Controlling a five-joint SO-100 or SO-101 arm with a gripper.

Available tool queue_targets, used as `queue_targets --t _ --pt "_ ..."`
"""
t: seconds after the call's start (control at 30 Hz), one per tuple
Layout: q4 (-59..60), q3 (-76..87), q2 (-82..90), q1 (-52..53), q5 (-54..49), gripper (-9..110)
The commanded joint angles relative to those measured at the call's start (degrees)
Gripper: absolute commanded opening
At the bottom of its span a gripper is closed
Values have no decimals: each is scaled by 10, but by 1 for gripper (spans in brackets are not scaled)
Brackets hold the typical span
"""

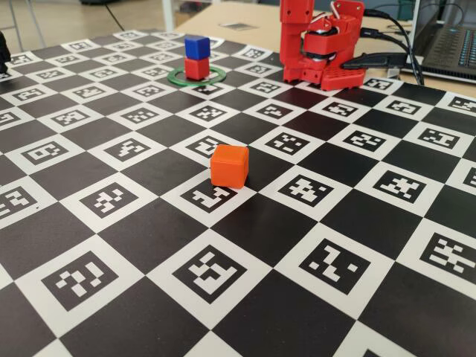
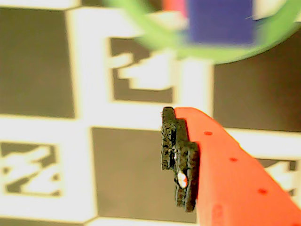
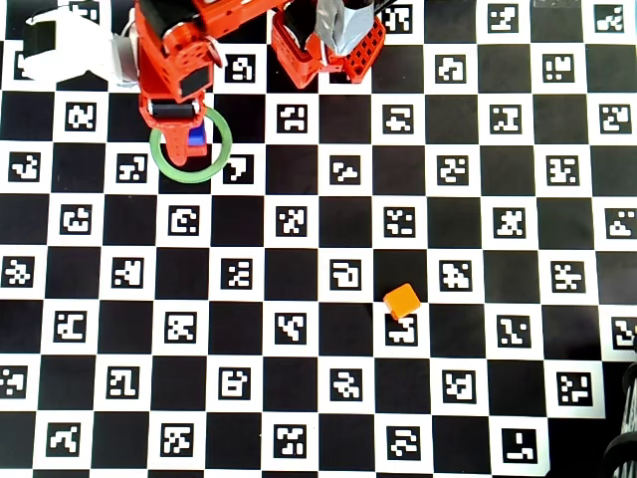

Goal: Grab the red cube then put it in the green circle then put the blue cube on top and finally the orange cube on top

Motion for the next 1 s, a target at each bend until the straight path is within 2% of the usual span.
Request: queue_targets --t 0.0,0.2,0.37,0.63,0.97 --pt "3 -53 -9 -124 141 35" --pt "-18 -67 -107 -317 338 35" --pt "-43 -124 -178 -424 450 43" --pt "-9 -308 -292 -544 525 47" --pt "11 -428 -417 -610 587 47"
